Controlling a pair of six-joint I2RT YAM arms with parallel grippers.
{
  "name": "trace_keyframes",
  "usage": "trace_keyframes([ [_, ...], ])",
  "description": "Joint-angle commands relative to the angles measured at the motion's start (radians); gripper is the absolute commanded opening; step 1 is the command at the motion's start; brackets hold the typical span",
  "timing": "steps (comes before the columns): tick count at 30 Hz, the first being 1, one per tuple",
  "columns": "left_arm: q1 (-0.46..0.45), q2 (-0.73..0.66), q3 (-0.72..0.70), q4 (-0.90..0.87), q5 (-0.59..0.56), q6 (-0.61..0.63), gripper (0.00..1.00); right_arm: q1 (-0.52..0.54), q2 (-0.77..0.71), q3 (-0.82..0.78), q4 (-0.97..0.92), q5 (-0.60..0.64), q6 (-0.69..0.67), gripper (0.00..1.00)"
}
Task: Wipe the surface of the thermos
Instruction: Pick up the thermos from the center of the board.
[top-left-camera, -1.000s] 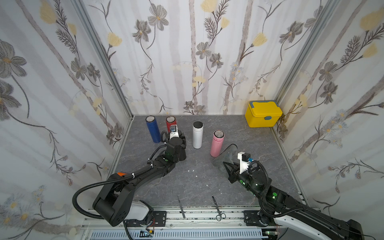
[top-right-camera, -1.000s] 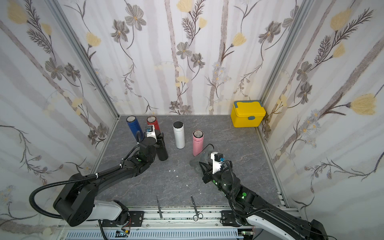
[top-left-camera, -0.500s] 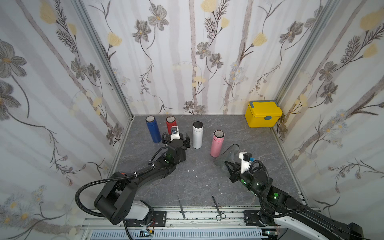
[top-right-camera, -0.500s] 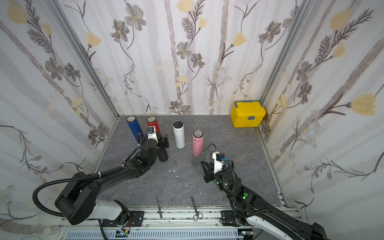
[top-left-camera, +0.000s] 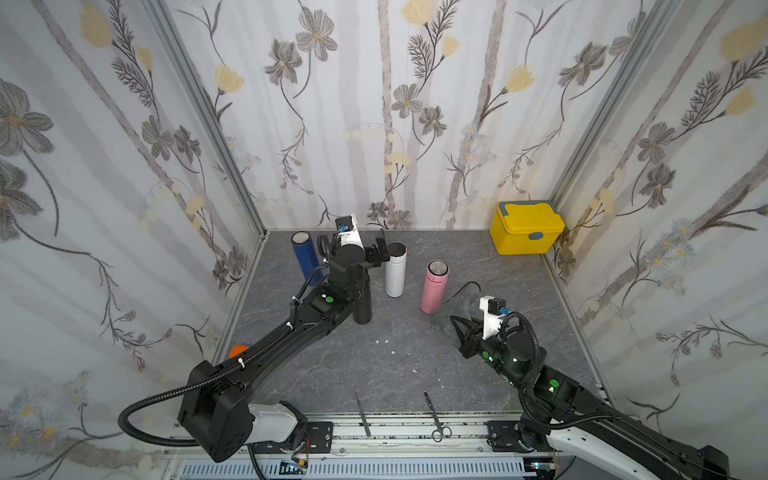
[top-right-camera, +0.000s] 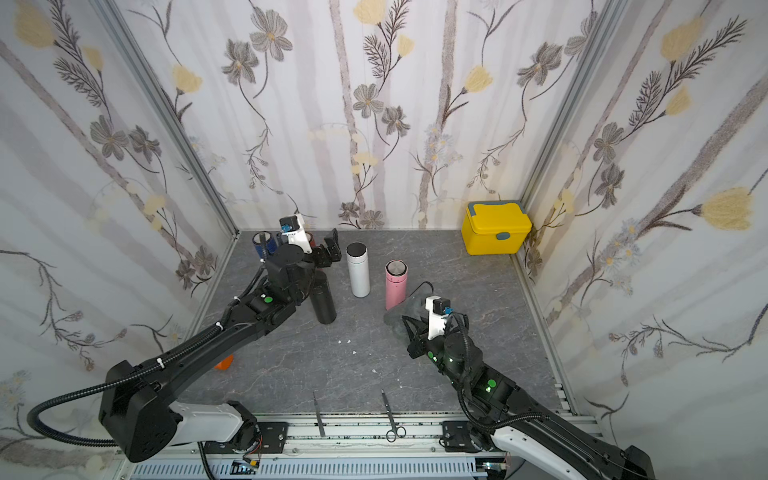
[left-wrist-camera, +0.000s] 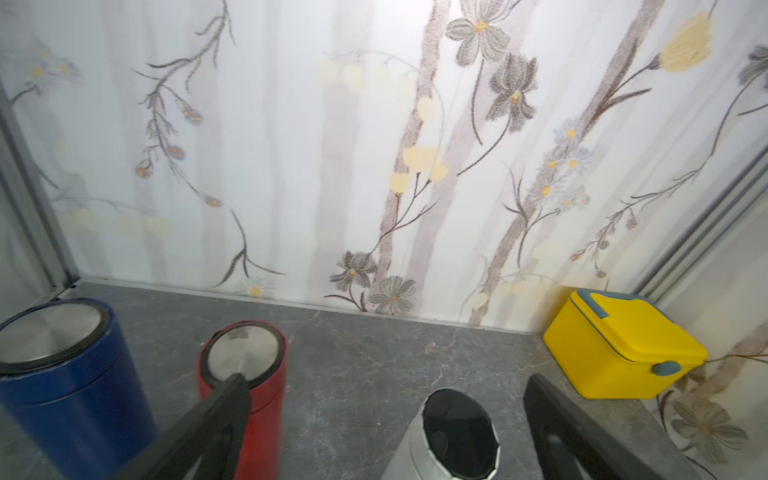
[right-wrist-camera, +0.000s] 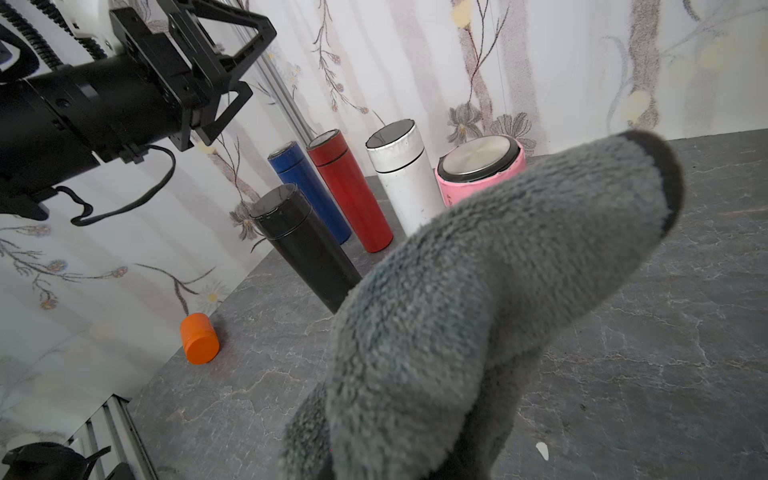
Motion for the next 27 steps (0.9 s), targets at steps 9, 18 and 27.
trace_keyframes([
  [9,-0.006,0.355,0.502,-0.509,0.108,-0.042,1.0,-0.023,0.07,0.135,-0.104,-0.022,0.058,0.0],
  [18,-0.019,0.507,0.592,-0.579,0.126,-0.074,1.0,-0.035,0.03,0.114,-0.128,-0.013,0.058,0.0],
  [27,-0.037,0.535,0.538,-0.577,0.133,-0.093,0.98,-0.048,0.022,0.095,-0.129,-0.023,0.058,0.0],
])
